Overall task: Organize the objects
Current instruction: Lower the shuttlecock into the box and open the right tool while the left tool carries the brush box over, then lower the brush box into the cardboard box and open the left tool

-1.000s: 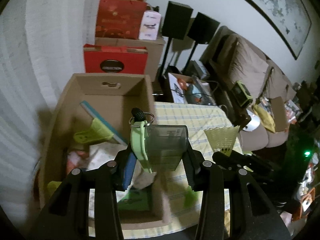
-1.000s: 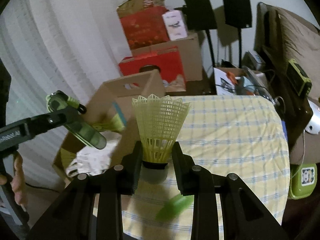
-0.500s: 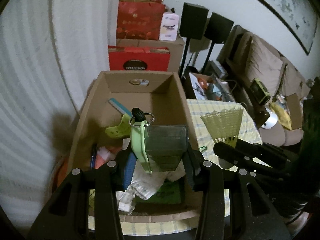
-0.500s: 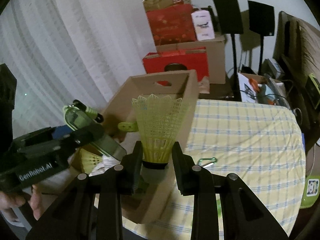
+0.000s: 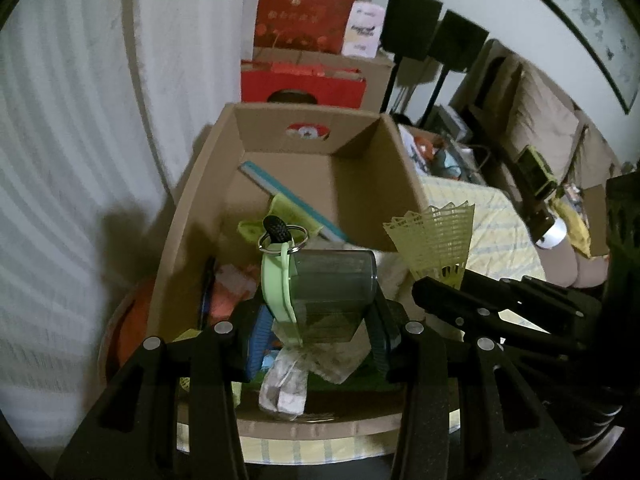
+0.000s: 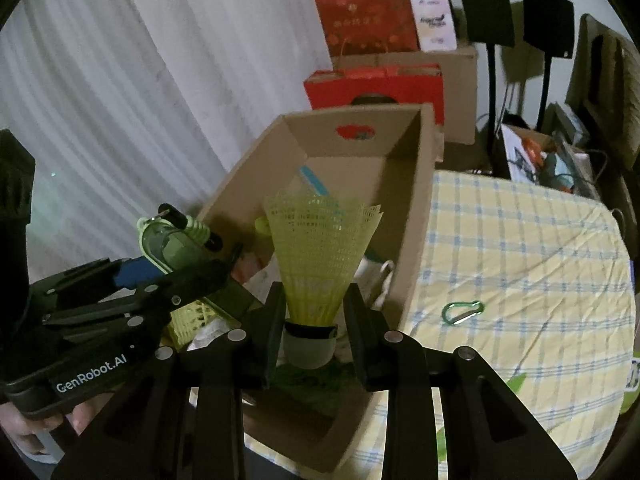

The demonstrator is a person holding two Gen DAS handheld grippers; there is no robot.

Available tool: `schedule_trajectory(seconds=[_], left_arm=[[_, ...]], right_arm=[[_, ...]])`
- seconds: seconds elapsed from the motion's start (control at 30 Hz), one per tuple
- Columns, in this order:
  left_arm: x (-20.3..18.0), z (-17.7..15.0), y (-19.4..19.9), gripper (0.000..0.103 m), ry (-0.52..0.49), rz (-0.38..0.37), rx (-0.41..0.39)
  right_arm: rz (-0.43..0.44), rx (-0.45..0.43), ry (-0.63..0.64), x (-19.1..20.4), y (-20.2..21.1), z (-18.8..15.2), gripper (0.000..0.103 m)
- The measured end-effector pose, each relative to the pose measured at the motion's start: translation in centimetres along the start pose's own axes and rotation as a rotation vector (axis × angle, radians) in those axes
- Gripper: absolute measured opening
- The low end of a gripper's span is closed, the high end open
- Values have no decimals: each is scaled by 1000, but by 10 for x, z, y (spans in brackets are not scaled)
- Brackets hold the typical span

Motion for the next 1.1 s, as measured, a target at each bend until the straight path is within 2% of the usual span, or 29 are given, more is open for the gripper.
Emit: schedule_trajectory(seconds=[0.37,0.47,0.53,0.6,0.8,0.83,0.87,0.9,0.93,0.97,1.0,1.03,1.1], left_arm=[[15,-15,-32,39,24,2,85],[21,-14,-34,48,62,-5,86],[25,-12,-31,62,89,-19,76],[28,-9,-25,70,119,-41,56],[28,-2,-13,71,127,-50,28],[27,-1,-11,71,126,-54,24],[25,-1,-9,71,124,-58,21],[24,0,-6,71,123,-61,17],[22,0,-4,71,121,-63,13],[21,1,-2,71,118,-63,11],[19,1,0,75,113,-63,8],[18,1,2,79,111,-64,4],[17,1,8,79,107,-65,-7]], right_arm=[[-58,70,27,-2,-30,-16,31],[-58,60,25,-3,-29,-14,31],[-68,51,25,-5,-27,-12,34],[-64,46,20,-7,-24,-11,36],[-45,32,11,-7,-13,-10,37],[-39,32,11,-7,-11,-10,39],[-26,34,6,-5,-10,-10,47],[-13,39,3,-3,-9,-9,61],[1,45,3,0,-9,-10,67],[21,51,11,4,-9,-10,78],[4,45,15,4,-8,-9,85],[-26,32,24,3,-6,-8,85],[-20,12,35,5,-1,-7,85]])
Point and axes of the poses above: each gripper's, at about its wrist camera, not at the fingertips, and y roughly against the way its jaws point, x to its left, z to its top, the point moved 10 cm from there along -y, roughly the way its jaws point, and after that the axes turned 4 degrees about -z, right-handed, at the moved point
